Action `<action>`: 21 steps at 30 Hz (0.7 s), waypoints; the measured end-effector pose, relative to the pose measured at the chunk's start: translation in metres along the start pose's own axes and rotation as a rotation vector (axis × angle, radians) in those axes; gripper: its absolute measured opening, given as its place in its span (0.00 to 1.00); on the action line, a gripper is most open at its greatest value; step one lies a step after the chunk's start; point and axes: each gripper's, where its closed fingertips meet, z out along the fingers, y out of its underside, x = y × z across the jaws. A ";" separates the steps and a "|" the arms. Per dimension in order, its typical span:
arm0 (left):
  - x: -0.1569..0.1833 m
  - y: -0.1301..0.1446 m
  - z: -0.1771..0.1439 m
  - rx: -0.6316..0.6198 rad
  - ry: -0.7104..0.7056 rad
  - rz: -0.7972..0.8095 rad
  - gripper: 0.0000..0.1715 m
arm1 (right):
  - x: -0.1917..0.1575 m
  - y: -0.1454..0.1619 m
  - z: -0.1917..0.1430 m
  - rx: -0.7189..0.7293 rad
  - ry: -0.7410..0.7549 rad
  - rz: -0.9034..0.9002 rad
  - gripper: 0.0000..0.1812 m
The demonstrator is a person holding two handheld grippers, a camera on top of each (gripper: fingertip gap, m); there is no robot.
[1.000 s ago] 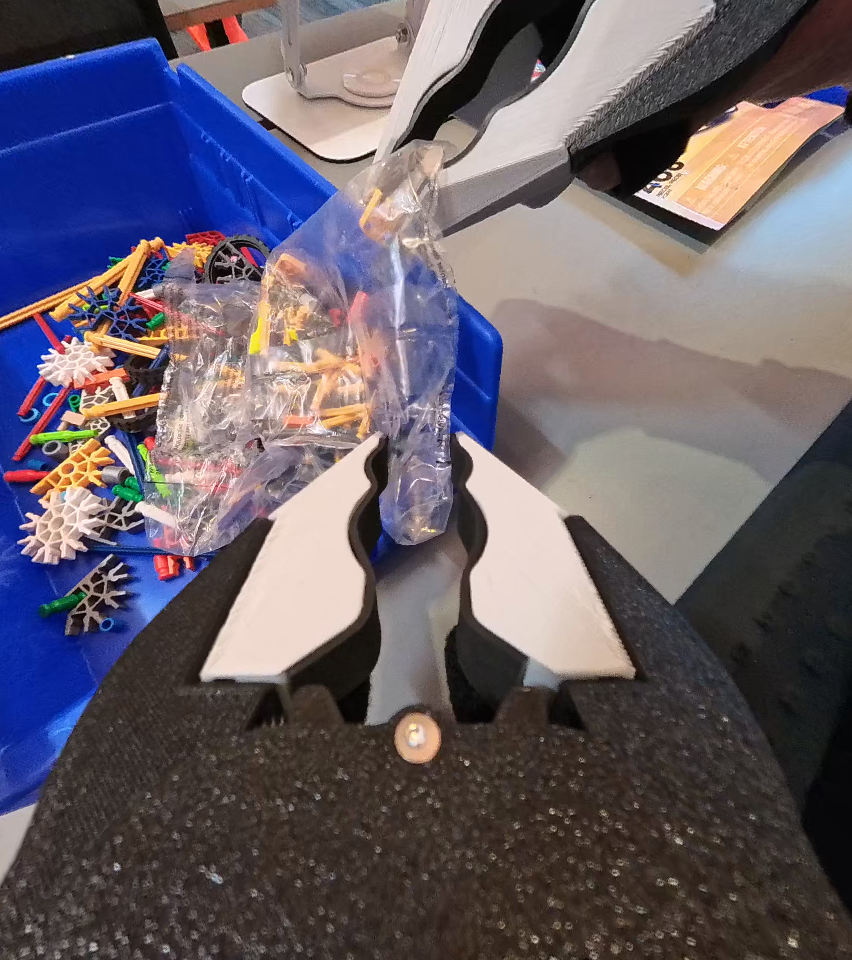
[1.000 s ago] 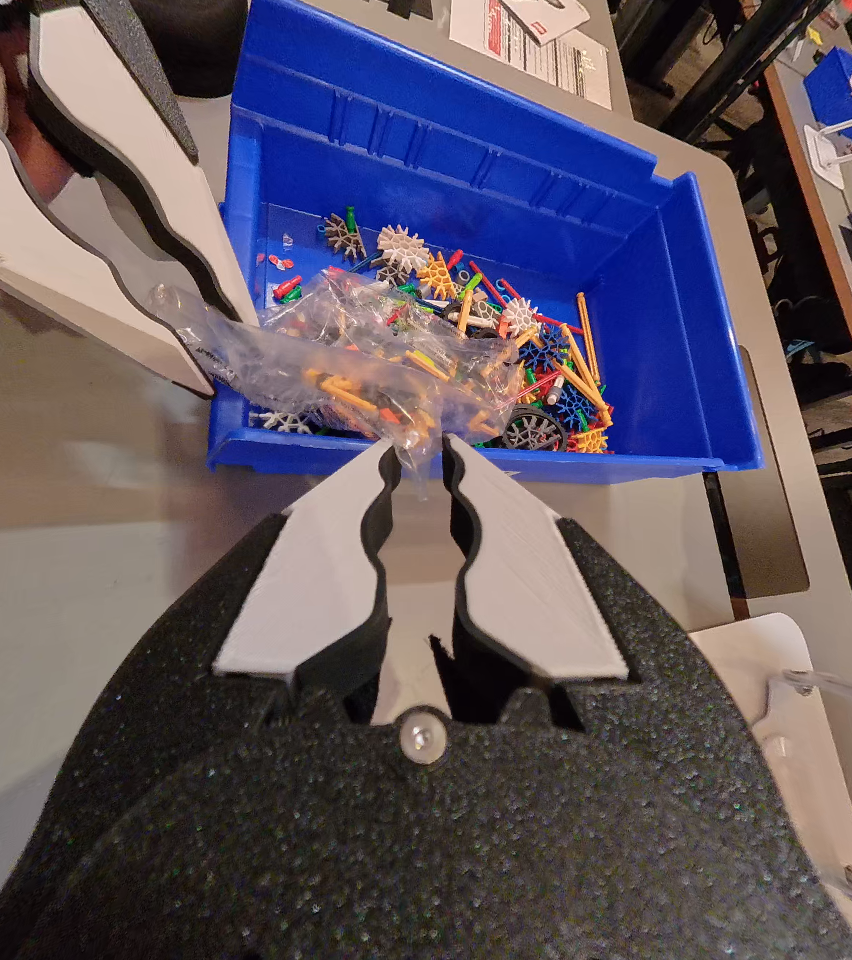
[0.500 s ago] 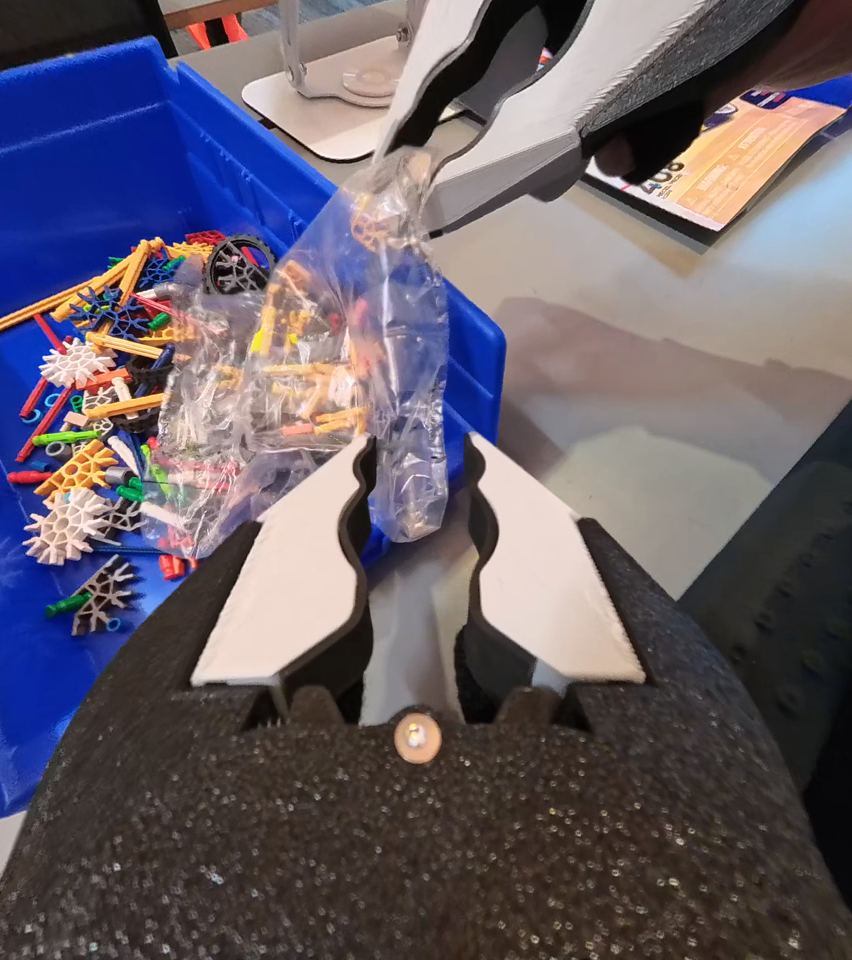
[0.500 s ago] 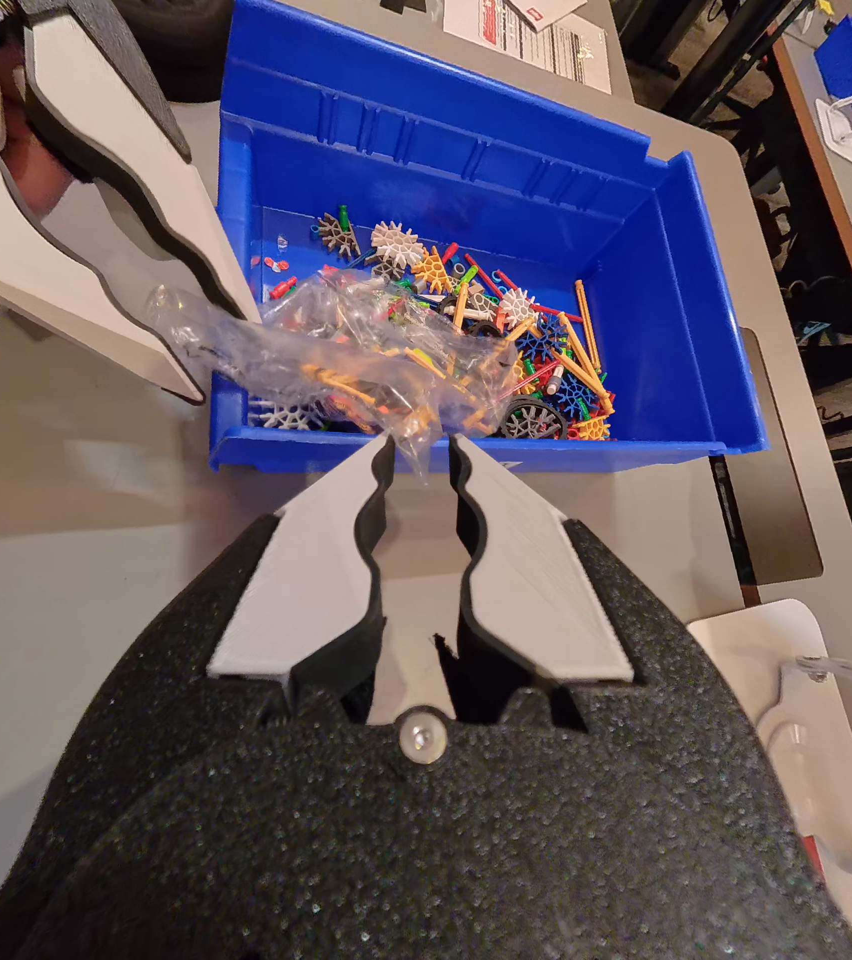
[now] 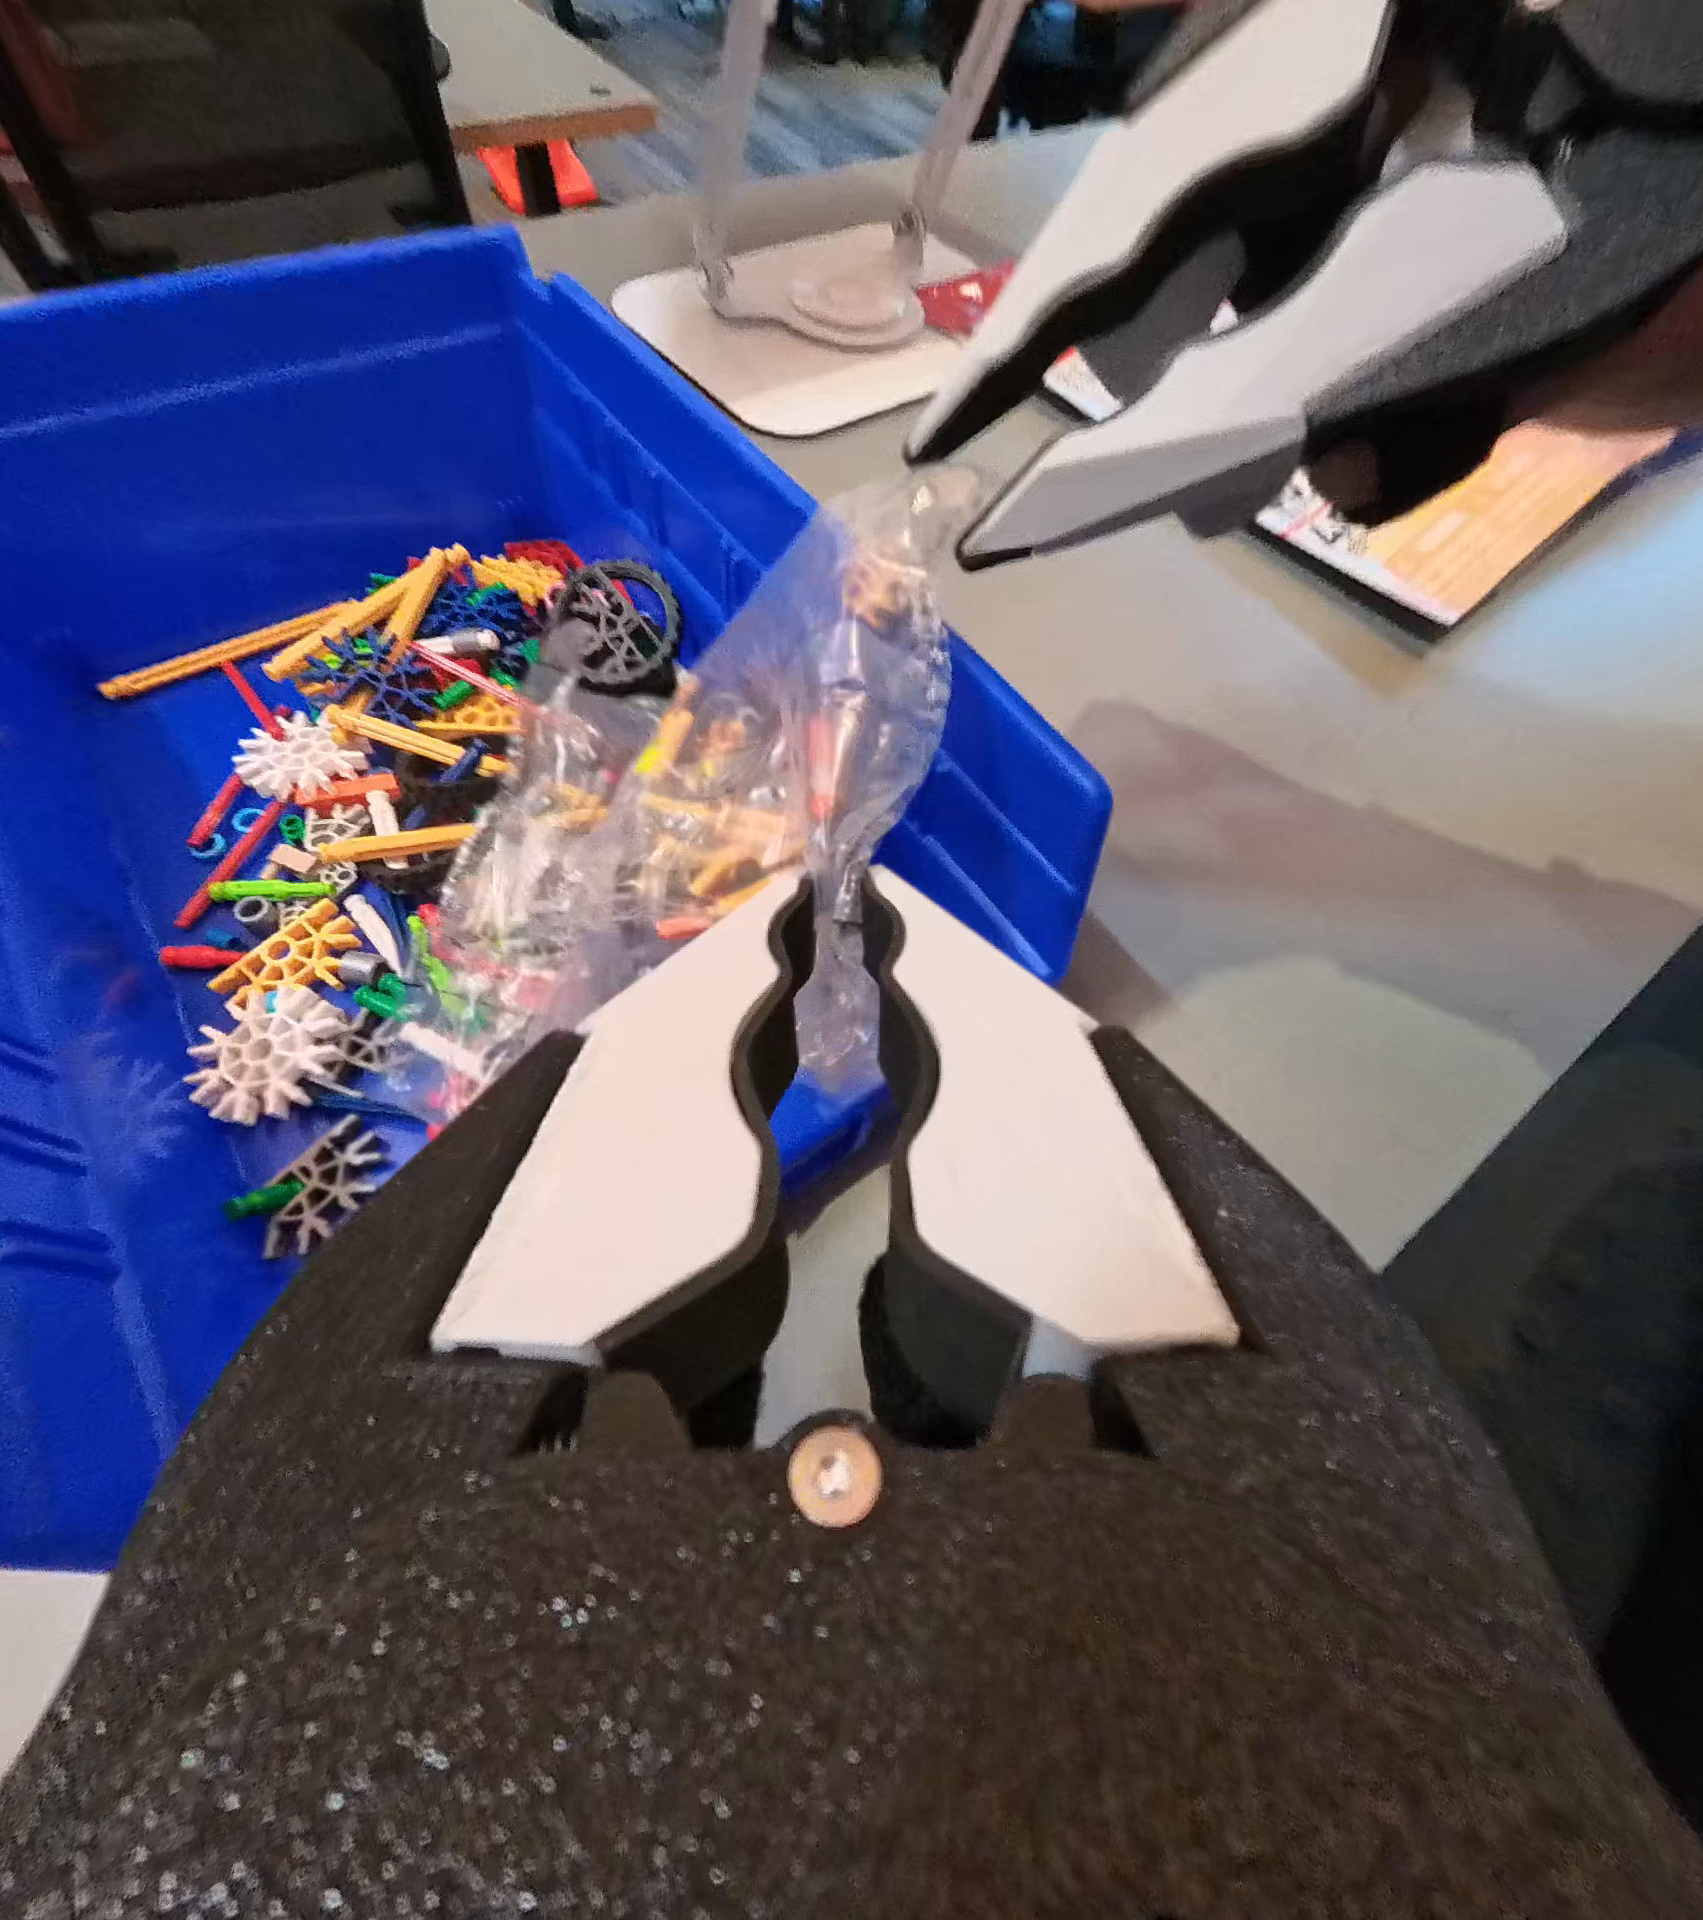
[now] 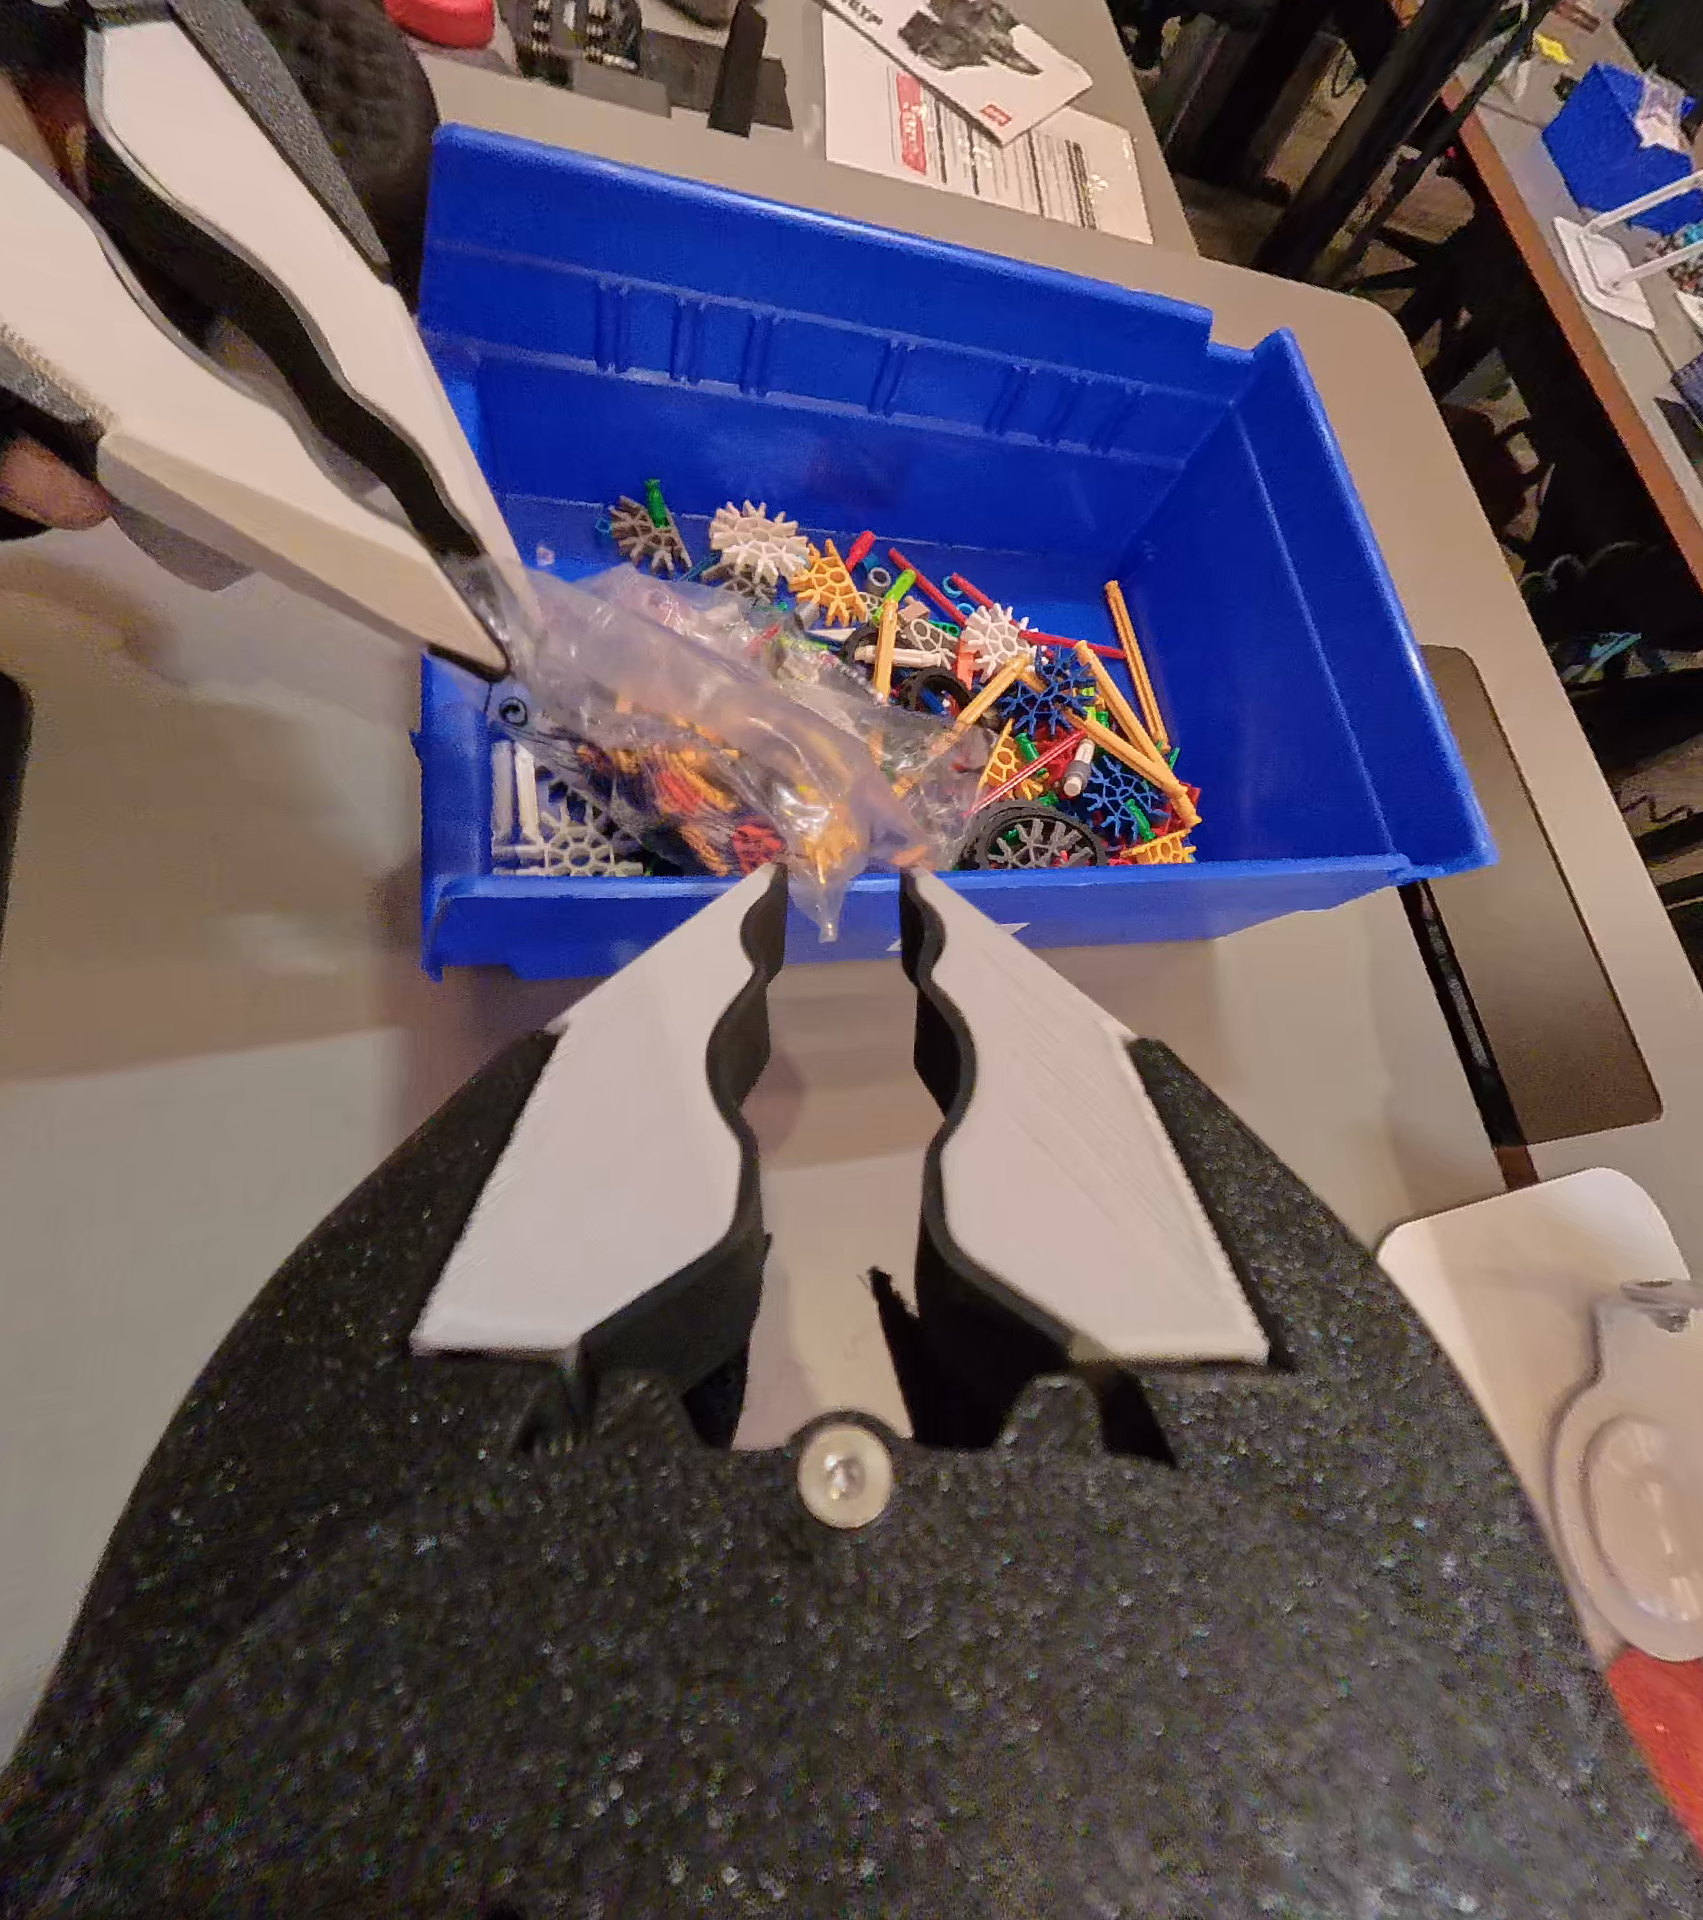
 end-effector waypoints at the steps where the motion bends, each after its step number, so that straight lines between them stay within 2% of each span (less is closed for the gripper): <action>1: -0.004 -0.004 -0.002 0.012 -0.005 -0.012 0.02 | 0.002 -0.001 0.000 0.009 -0.001 0.017 0.10; 6: -0.037 -0.028 -0.013 0.118 0.010 -0.229 0.00 | 0.009 -0.019 0.006 0.073 -0.069 0.105 0.15; 10: -0.057 -0.044 -0.019 0.224 0.082 -0.471 0.00 | 0.002 -0.032 0.029 0.062 -0.182 0.090 0.22; 12: -0.065 -0.049 -0.022 0.265 0.097 -0.537 0.00 | 0.002 -0.036 0.043 0.048 -0.210 0.084 0.20; 15: -0.070 -0.051 -0.025 0.267 0.095 -0.524 0.00 | 0.005 -0.039 0.056 0.021 -0.196 0.008 0.01; 18: -0.079 -0.051 -0.029 0.218 0.021 -0.421 0.05 | 0.010 -0.045 0.061 0.004 -0.214 0.008 0.00; 21: -0.090 -0.059 -0.038 0.185 -0.057 -0.310 0.17 | 0.019 -0.054 0.060 0.000 -0.208 -0.018 0.00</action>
